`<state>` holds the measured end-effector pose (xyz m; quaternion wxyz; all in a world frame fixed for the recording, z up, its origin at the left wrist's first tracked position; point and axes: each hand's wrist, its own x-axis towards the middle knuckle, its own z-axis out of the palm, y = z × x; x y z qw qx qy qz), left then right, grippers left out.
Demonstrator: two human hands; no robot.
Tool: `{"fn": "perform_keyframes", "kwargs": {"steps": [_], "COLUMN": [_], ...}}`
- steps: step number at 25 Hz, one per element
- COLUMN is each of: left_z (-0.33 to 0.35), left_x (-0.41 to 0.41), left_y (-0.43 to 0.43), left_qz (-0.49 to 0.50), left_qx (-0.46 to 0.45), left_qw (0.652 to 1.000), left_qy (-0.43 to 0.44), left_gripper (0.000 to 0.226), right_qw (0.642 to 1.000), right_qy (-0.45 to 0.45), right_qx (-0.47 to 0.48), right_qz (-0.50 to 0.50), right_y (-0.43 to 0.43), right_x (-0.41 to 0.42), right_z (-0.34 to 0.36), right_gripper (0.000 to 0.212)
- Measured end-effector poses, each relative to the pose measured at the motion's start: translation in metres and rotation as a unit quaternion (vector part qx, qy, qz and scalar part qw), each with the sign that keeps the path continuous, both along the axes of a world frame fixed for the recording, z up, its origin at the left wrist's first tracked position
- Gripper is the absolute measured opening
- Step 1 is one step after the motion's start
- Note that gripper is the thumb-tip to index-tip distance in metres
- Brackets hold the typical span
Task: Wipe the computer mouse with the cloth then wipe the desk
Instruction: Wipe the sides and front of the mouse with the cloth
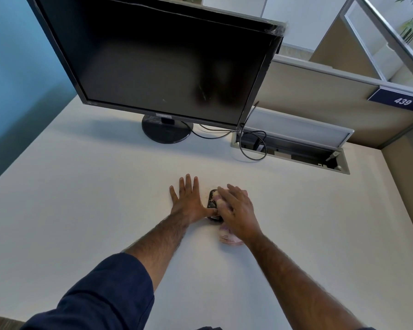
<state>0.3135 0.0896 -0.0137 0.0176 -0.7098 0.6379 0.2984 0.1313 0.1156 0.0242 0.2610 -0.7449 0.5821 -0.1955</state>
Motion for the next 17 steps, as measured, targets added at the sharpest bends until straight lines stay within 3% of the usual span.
{"fn": "perform_keyframes", "kwargs": {"steps": [3,6,13,17], "left_z": [0.000,-0.001,-0.002,-0.001], "left_x": [0.000,0.000,0.000,-0.001], "left_y": [-0.001,-0.001,-0.005,-0.005], "left_qz": [0.009,0.010,0.017,0.020], "left_qx": [0.011,0.020,0.038,0.036], "left_qw": [1.000,1.000,0.999,0.999], "left_qy": [0.004,0.001,-0.010,-0.009], "left_gripper": [0.141,0.145,0.137,0.137], "right_qw": [0.995,0.995,0.968,0.964], "right_qy": [0.075,0.049,0.145,0.169], "right_qx": [0.061,0.061,-0.080,-0.065], "right_qz": [0.034,0.062,0.186,0.194], "right_y": [-0.004,-0.008,0.008,0.000], "right_x": [-0.004,-0.005,-0.004,-0.001], "right_z": [-0.008,-0.006,-0.006,0.003], "right_gripper": [0.052,0.054,0.046,0.041]}}
